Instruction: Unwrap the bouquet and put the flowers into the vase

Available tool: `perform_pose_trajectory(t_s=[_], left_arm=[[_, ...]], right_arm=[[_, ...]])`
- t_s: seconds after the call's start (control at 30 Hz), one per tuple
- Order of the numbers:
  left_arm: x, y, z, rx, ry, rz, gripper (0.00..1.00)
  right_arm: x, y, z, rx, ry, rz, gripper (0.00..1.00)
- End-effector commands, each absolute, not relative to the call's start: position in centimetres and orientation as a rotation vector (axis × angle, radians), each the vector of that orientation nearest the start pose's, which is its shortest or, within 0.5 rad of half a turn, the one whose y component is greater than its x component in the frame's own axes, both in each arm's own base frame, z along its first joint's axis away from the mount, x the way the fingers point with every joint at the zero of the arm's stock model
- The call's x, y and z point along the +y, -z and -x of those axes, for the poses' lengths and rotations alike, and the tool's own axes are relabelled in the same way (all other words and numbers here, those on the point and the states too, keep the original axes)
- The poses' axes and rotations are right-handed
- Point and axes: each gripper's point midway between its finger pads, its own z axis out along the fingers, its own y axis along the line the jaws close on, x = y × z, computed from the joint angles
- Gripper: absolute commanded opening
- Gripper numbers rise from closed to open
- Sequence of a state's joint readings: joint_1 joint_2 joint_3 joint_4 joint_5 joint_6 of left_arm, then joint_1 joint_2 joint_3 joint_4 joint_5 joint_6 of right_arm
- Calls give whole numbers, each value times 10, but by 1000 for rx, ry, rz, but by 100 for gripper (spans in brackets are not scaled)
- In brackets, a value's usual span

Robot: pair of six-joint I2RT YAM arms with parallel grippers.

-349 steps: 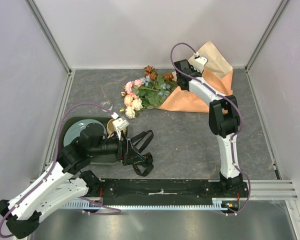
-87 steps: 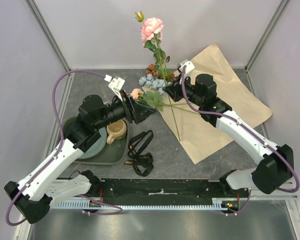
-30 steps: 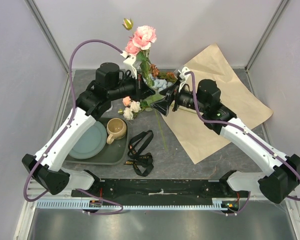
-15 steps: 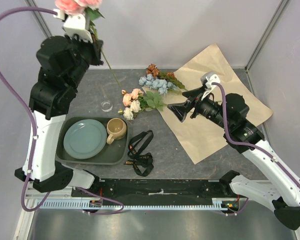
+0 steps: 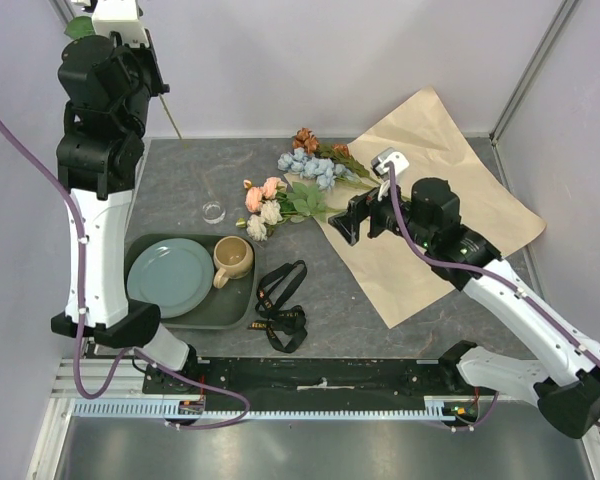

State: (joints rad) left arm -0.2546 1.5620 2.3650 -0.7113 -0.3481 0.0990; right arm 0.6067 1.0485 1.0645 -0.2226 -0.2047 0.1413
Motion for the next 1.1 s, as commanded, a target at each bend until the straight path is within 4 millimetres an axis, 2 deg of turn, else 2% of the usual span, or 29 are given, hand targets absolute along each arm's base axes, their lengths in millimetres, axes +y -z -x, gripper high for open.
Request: perform_pose_trajectory(t_s=[0.0, 0.1, 0.23, 0.37, 0.5, 1.07], left_arm=[[-24, -585, -385, 1459, -128, 16, 2], [-18, -578, -383, 1482, -134, 20, 2], [-15, -577, -379, 1481, -119, 20, 2], [-22, -580, -370, 1475, -65, 2, 2], [-27, -574, -367, 1495, -36, -14, 2], [-35, -548, -391, 1561, -15, -26, 2]], right_arm=[[249, -322, -279, 1713, -734, 588, 98], [251, -315, -282, 1720, -736, 588, 98], [257, -309, -285, 1736, -749, 594, 98], [261, -303, -288, 1758, -764, 596, 98], [261, -303, -288, 1757, -760, 592, 98], [260, -297, -289, 1766, -750, 596, 98]])
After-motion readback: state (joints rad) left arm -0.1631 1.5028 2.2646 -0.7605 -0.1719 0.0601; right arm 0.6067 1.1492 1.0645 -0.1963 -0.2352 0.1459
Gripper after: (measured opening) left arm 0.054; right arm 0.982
